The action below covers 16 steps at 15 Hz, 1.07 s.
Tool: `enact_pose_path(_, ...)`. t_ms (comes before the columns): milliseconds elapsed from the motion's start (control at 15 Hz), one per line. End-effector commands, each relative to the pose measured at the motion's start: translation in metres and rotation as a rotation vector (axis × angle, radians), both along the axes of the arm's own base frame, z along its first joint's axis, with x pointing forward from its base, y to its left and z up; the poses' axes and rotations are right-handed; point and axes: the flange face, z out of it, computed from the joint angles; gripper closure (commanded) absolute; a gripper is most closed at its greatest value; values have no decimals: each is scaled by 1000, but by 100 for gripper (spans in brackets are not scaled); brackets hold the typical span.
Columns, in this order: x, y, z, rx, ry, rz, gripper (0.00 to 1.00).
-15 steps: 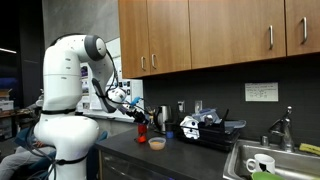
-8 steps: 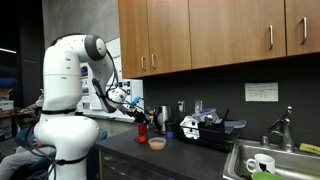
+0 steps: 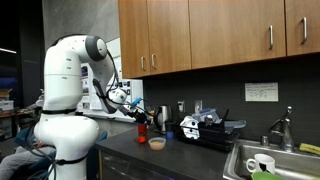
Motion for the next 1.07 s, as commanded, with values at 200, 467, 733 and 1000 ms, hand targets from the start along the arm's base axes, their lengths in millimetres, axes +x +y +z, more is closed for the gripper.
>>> enact_pose_path(200,6,-8,-8,-35,10,-28,95)
enact_pose_path(467,7,-7,-9,-37,17,-31,95)
enact_pose_path(733,6,-6,-8,-42,15,-34,95)
enact_pose_path(1000,5,-5,-9,-82,-1,-48,95)
